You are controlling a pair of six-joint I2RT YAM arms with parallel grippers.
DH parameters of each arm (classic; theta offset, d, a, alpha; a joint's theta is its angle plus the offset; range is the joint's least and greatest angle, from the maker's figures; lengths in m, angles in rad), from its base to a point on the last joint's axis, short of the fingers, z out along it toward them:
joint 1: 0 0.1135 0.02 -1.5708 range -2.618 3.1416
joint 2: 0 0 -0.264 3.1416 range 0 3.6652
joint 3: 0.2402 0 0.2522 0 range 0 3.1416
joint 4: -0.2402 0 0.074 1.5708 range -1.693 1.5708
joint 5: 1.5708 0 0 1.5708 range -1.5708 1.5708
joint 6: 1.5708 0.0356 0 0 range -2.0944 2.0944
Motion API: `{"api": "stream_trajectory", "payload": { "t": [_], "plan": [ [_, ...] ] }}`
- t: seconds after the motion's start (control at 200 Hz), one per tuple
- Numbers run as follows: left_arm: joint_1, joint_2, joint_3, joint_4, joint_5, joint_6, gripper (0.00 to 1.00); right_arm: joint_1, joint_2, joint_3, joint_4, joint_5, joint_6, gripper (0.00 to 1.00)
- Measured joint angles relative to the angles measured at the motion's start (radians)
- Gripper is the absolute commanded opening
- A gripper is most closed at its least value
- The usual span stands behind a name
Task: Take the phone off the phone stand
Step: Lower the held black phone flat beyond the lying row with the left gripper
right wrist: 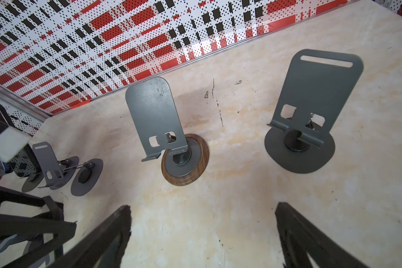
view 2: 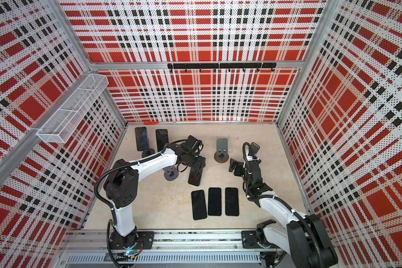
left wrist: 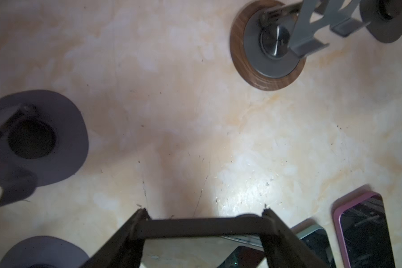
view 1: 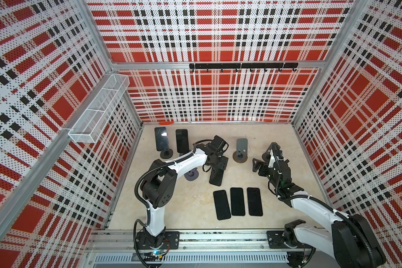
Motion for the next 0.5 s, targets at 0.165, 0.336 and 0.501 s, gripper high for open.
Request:
{"api": "stream_trajectory", "payload": {
  "t": [0.165, 0.336, 0.501],
  "plan": [
    [-0.014, 0.029, -0.005, 0.049, 0.008, -0.02, 0.6, 0.0, 0.0, 0.0, 0.0, 0.0, 0.0, 1.0],
    [-0.015, 0.06, -0.005, 0.09, 0.012, -0.045, 0.59, 0.0, 0.0, 0.0, 0.0, -0.001, 0.0, 1.0],
    [-0.022, 0.068, -0.027, 0.142, 0.031, -0.09, 0.59, 0.0, 0.006, 0.0, 0.0, -0.002, 0.001, 1.0]
  ]
}}
